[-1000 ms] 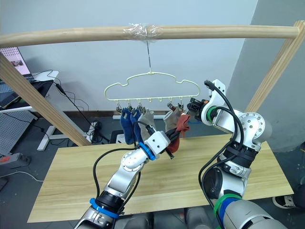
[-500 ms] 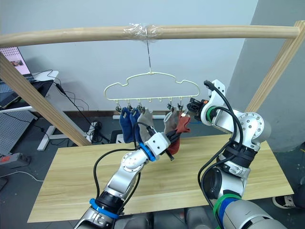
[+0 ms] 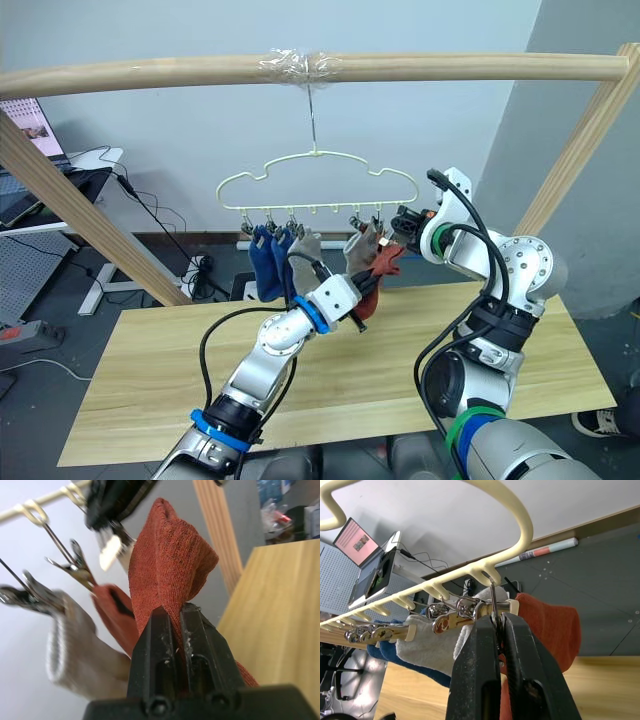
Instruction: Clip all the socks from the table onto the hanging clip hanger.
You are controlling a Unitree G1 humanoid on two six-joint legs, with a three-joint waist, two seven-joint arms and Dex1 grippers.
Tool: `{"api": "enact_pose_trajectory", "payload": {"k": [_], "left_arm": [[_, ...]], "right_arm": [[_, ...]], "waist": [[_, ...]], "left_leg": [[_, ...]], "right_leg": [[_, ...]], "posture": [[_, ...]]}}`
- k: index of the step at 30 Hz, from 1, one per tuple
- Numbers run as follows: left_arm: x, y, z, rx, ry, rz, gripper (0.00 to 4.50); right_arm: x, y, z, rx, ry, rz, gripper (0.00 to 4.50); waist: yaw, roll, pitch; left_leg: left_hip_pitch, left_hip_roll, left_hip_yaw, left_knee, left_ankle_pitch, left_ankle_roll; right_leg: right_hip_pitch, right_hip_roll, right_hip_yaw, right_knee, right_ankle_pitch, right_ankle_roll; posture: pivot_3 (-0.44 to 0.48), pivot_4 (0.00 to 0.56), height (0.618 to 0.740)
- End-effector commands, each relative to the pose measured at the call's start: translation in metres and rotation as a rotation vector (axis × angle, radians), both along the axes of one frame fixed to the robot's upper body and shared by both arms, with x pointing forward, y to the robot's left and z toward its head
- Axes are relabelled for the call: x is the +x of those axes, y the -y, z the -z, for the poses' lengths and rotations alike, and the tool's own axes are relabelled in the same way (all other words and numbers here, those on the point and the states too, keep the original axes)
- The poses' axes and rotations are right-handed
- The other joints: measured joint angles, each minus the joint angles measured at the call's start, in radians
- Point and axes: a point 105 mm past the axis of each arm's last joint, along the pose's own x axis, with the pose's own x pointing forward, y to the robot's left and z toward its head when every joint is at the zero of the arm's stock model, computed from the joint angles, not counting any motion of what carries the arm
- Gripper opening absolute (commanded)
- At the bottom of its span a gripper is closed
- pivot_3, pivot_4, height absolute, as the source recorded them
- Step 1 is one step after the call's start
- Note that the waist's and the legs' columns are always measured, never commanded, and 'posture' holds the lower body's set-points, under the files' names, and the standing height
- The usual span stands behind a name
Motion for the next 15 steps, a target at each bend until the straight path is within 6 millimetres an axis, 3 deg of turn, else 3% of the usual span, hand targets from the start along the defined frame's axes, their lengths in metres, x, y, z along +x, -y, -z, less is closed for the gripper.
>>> {"api": "enact_pose_trajectory", "payload": {"k": [1,10,15], "left_arm": [[0.003,-0.001,-0.012,-0.025,0.051,-0.018,0.03],[0.007,0.003,-0.010,-0.020,0.044,-0.025,0.03],[0.003,0.011,-0.016,-0.036,0.054,0.004,0.00]], "right_arm": [[-0.001,0.002,-0.011,-0.005,0.043,0.007,0.00],[-0.006,-0.005,-0.011,0.000,0.052,-0.033,0.00],[-0.007,-0.003,-0.010,0.004,0.053,-0.031,1.49]], "waist": [[0.000,0.000,0.000],[0.000,0.000,0.000],[-0.001,0.000,0.000]], "left_leg": [[0.000,0.000,0.000,0.000,0.000,0.000],[0.000,0.000,0.000,0.000,0.000,0.000],[-0.001,0.000,0.000,-0.001,0.000,0.000]], "right_leg": [[0.000,0.000,0.000,0.000,0.000,0.000],[0.000,0.000,0.000,0.000,0.000,0.000],[-0.001,0.000,0.000,-0.001,0.000,0.000]], "posture": [[-0.101,0.129,0.740],[-0.104,0.125,0.740],[-0.101,0.129,0.740]]}}
